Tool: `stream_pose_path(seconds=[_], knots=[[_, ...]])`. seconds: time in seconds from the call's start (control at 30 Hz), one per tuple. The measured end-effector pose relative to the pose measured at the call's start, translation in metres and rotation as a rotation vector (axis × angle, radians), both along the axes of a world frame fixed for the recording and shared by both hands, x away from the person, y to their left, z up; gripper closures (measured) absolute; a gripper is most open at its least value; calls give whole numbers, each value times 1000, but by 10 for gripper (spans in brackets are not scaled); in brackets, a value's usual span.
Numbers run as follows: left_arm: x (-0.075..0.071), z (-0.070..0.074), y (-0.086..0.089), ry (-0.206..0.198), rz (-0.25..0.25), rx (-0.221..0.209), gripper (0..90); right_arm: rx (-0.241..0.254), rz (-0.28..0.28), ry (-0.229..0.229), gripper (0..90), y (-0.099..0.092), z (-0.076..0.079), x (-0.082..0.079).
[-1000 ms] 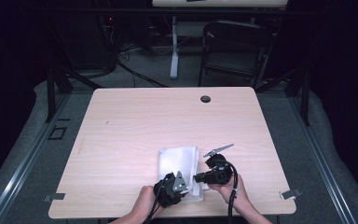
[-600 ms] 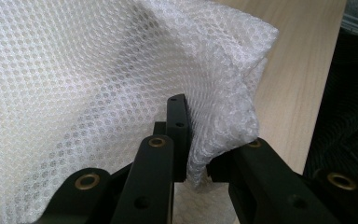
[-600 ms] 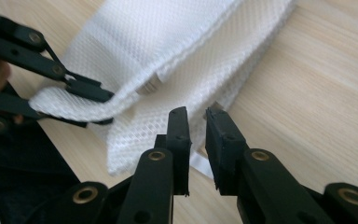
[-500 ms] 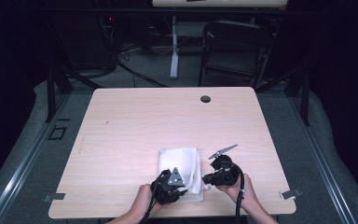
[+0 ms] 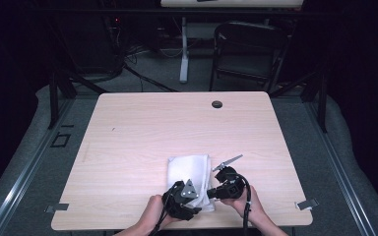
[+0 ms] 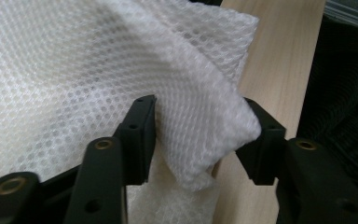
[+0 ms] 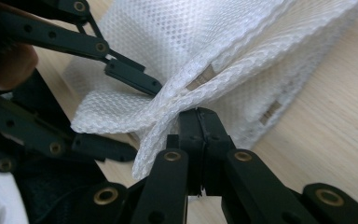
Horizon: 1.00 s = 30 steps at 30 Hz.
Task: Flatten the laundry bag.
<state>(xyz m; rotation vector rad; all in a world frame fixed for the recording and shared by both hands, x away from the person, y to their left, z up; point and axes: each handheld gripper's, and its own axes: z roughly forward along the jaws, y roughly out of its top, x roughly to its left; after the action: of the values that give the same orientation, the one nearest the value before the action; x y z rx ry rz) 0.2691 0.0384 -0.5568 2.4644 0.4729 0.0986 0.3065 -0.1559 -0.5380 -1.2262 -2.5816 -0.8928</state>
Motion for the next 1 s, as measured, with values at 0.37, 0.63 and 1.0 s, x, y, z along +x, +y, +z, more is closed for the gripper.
stream_pose_path(seconds=[0.37, 0.63, 1.0], knots=[[1, 5, 5, -62, 66, -40, 794, 32, 15, -47, 893, 4, 5, -2], [3, 10, 12, -60, 106, -79, 852, -83, 56, -96, 900, 3, -7, -1], [4, 21, 25, -67, 134, -120, 853, -128, 56, -90, 900, 13, -22, 0]])
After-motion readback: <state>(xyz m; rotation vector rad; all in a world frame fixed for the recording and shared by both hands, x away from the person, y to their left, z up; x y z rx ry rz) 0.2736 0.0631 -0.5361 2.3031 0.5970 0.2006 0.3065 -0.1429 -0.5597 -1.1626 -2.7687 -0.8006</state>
